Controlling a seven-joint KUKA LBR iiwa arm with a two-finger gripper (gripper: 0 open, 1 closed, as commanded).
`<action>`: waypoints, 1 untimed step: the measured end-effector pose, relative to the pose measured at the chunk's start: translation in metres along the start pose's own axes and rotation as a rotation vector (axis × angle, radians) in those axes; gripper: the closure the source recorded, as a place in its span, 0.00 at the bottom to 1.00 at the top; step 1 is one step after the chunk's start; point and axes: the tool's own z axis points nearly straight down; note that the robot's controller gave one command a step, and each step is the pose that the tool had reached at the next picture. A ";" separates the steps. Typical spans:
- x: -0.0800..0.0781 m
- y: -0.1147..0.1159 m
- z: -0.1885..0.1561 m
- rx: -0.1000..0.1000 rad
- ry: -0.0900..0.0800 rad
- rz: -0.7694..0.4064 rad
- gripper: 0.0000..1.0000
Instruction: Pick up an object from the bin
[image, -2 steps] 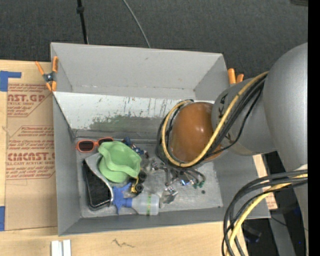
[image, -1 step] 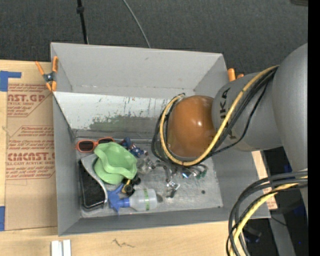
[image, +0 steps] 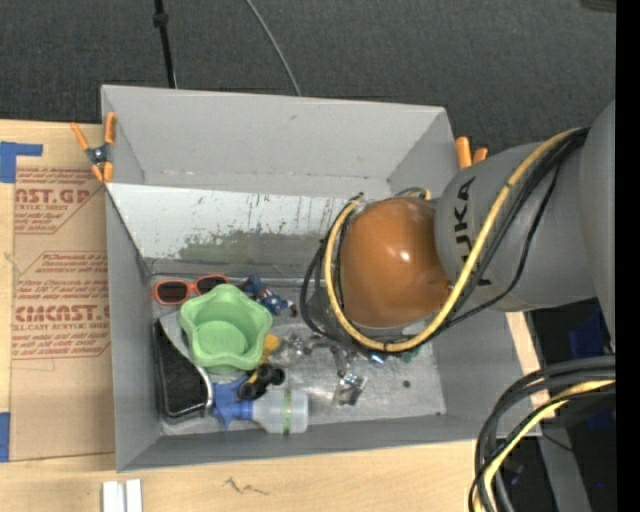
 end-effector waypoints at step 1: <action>-0.058 0.005 0.031 0.024 -0.023 -0.166 1.00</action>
Offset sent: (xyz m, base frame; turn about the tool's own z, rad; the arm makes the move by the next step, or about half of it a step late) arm 0.0000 0.0000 0.0000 0.0000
